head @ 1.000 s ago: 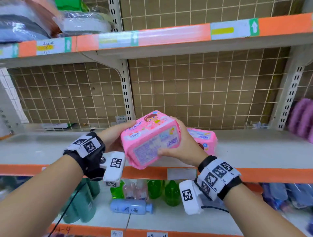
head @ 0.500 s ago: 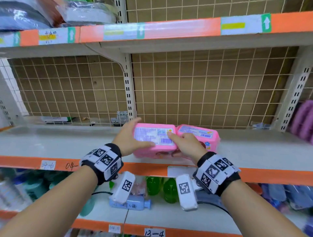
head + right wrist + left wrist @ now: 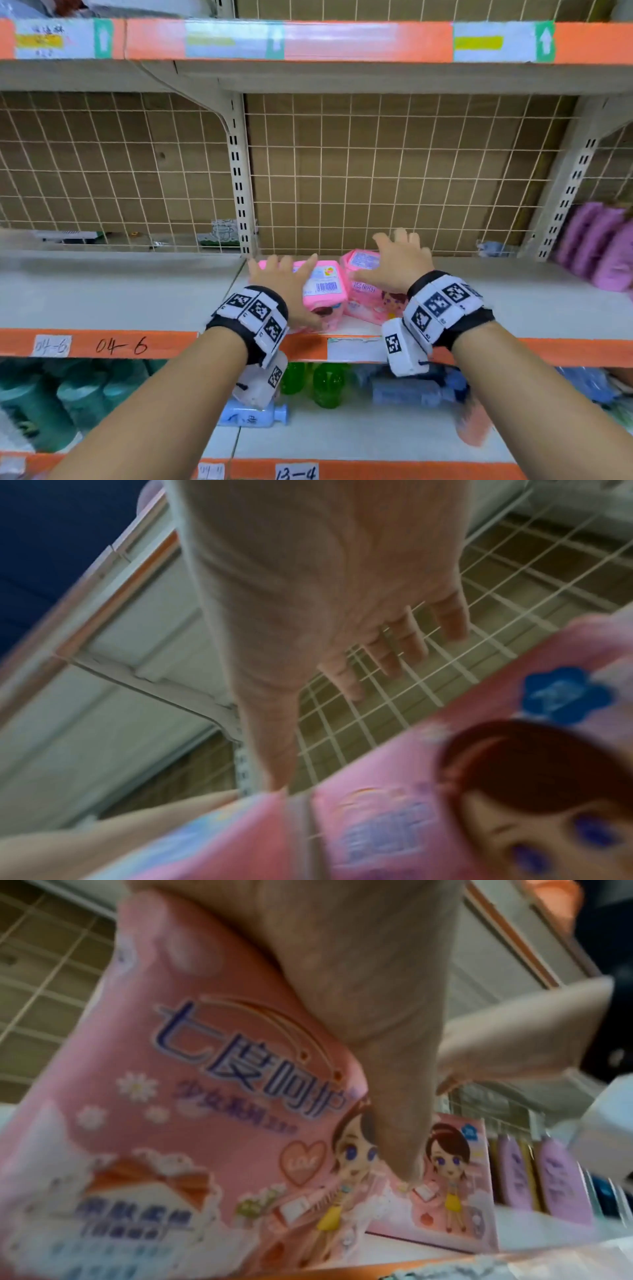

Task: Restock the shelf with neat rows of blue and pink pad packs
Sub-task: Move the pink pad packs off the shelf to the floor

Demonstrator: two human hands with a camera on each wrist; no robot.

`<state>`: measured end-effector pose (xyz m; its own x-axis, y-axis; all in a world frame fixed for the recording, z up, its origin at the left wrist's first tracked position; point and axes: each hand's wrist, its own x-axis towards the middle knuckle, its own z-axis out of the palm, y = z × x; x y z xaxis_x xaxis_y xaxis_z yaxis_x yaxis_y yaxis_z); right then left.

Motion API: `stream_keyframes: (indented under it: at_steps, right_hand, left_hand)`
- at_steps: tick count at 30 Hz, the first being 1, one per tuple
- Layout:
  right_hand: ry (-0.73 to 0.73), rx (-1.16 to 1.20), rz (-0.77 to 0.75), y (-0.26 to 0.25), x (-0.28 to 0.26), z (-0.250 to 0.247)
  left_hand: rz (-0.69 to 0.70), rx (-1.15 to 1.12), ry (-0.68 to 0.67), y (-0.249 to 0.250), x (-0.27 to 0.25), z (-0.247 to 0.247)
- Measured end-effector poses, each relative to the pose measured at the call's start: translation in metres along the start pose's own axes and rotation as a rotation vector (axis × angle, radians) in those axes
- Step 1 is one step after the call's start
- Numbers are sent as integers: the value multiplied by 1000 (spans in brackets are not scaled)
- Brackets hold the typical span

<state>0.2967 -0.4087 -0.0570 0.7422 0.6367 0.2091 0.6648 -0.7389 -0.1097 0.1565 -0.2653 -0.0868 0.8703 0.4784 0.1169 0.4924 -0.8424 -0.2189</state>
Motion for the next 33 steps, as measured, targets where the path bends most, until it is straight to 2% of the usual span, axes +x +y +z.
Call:
stream_keyframes:
  at_steps: [2, 4, 7, 13, 16, 19, 22, 25, 27, 31, 33]
  right_hand:
    - [-159, -58, 57, 17, 4, 8]
    - [-197, -56, 87, 26, 2, 23]
    - [-75, -113, 64, 25, -6, 36]
    - [118, -181, 50, 7, -48, 44]
    - [95, -178, 40, -3, -65, 25]
    - [200, -135, 65, -17, -77, -4]
    - [278, 39, 106, -34, -96, -17]
    - [221, 232, 147, -42, -124, -10]
    - [155, 322, 152, -39, -144, 4]
    - [-7, 295, 143, -15, -189, 58]
    - [-54, 308, 128, 2, -213, 93]
  left_hand:
    - [-5, -51, 12, -5, 3, 6]
    - [-23, -121, 35, -11, 2, 15]
    - [-46, -215, 50, -24, 1, 24]
    - [-12, -245, 74, -34, -8, 26]
    - [-40, -368, 178, -39, -24, 33]
    - [-70, -588, 303, -49, -49, 47]
    - [-28, -763, 485, -55, -79, 55]
    - [35, -882, 596, -49, -120, 62]
    - [51, -888, 562, -41, -147, 73]
    - [33, -889, 207, -17, -190, 112]
    - [24, -861, 95, 2, -207, 137]
